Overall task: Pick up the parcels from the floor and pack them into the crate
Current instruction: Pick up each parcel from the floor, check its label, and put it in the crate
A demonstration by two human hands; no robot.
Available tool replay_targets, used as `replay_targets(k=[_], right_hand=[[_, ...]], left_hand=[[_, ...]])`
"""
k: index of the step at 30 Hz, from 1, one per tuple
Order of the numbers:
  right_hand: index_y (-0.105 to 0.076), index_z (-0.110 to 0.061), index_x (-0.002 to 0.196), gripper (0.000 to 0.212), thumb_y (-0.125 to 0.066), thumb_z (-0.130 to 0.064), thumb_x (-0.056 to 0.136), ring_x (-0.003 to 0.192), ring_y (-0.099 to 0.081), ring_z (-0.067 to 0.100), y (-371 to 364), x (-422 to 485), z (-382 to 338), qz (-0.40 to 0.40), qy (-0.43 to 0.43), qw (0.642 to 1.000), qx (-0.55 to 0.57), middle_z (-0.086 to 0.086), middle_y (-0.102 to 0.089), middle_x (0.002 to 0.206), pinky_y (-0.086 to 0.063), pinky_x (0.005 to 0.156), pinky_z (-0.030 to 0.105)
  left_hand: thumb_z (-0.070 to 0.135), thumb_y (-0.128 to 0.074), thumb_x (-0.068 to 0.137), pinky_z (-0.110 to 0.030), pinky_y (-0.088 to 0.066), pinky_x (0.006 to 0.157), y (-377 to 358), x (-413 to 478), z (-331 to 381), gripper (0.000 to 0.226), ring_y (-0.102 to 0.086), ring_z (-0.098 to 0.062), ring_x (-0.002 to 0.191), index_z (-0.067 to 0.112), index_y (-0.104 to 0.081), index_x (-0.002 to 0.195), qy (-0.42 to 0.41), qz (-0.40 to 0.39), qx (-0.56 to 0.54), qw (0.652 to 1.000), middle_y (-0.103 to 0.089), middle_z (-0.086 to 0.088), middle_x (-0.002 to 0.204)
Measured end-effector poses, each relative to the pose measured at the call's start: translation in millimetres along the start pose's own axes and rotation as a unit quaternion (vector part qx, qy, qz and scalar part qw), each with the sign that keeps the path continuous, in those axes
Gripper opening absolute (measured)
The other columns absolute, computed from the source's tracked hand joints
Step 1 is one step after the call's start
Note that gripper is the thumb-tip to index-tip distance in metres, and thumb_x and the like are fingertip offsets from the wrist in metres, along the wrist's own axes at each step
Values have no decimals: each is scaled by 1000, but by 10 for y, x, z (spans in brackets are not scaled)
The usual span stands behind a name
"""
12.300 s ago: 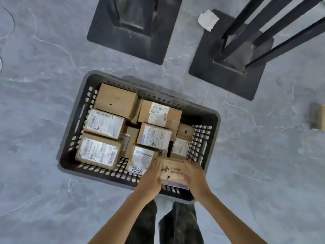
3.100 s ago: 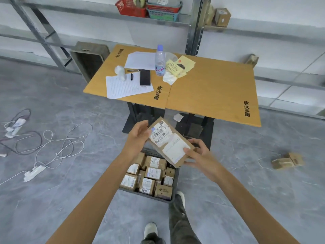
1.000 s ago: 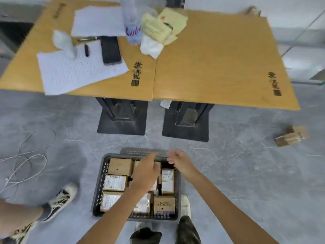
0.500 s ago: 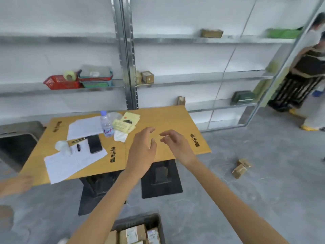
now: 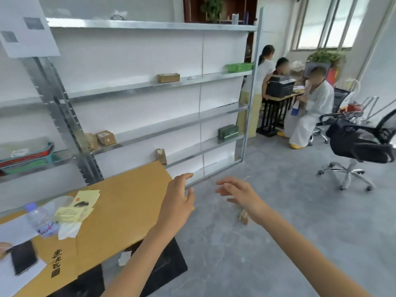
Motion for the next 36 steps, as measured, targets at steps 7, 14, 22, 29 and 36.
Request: replay_targets(k=[7, 14, 22, 29, 36], right_hand=[[-62, -9, 109, 22, -42, -13, 101, 93, -59, 20, 1729, 407, 310, 70, -41, 996, -33, 6, -67, 97, -43, 78, 28], [-63, -14, 105, 23, -41, -17, 101, 91, -62, 17, 2461, 744, 569, 126, -43, 990, -45, 4, -70, 98, -45, 82, 30], [-63, -7, 111, 24, -42, -11, 99, 85, -60, 9, 2705, 1183, 943, 130, -40, 988, -72, 7, -68, 98, -45, 71, 12], [-64, -10, 104, 22, -42, -9, 99, 83, -60, 8, 3077, 1970, 1207, 150, -80, 981, -90, 7, -68, 96, -43, 67, 8], [-63, -8, 102, 22, -41, -5, 99, 86, -60, 16, 3290, 2985, 1287, 147, -131, 977, -78, 8, -67, 94, -43, 59, 1]], left_hand=[[24, -43, 98, -17, -25, 103, -1152, 714, 596, 38, -34, -6, 131, 23, -40, 136, -15, -20, -17, 1000, -44, 8, 136], [20, -47, 96, -21, -28, 106, -1955, 1175, 929, 38, -39, -13, 128, 15, -44, 134, -26, -31, -35, 999, -47, 0, 134], [19, -47, 96, -19, -27, 102, -2409, 1637, 659, 36, -40, -12, 128, 16, -45, 133, -26, -49, -25, 998, -49, 2, 135], [17, -47, 95, -19, -28, 101, -2978, 2530, 316, 37, -40, -15, 128, 16, -47, 132, -24, -83, -27, 996, -50, 1, 134], [16, -46, 96, -20, -28, 102, -3398, 3629, -77, 38, -40, -13, 129, 19, -48, 134, -26, -120, -34, 992, -51, 1, 134]])
Point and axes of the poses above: each hand's wrist, its own x-axis towards the middle knuckle, its own y-axis out of the back of the hand, z = x × y, the point moved 1 cm from there along x, towards the middle knuckle
